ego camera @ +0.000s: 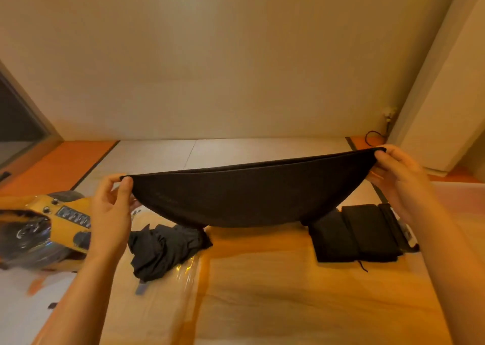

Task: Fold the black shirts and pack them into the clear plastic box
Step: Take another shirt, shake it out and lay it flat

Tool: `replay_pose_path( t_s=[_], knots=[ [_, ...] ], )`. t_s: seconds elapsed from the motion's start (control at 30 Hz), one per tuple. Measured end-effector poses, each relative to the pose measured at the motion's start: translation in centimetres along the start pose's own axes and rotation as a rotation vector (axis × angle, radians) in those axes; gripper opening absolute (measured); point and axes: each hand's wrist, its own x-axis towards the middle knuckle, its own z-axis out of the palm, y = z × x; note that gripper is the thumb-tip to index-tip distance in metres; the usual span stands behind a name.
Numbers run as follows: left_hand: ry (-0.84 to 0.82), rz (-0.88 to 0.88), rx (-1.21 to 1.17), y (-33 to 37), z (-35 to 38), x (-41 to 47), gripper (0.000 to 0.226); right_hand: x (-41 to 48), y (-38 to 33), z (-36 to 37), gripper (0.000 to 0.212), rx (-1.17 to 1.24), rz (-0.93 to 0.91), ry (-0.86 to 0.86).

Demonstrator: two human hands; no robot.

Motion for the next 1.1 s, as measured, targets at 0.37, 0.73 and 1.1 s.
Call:
replay_pose_path(
  t_s=[0.37, 0.73, 1.1],
  knots=[
    [-0.044, -0.058, 0.197, -4.4, -5.3, -8.3, 0.031, -11.0, 3.8, -2.7, 0.019, -0.043, 0.242, -0.014],
    [-0.301, -0.277, 0.165, -6.0, -7.9, -11.8, 0.023, -16.8, 5.8, -4.3, 0.018, -0.114, 0.477, -0.066],
    [-0.618, -0.415, 0.134, -7.4, -10.7, -11.5, 0.051, -20.0, 7.0, -4.2, 0.064, -0.139, 0.617, -0.063]
  ],
)
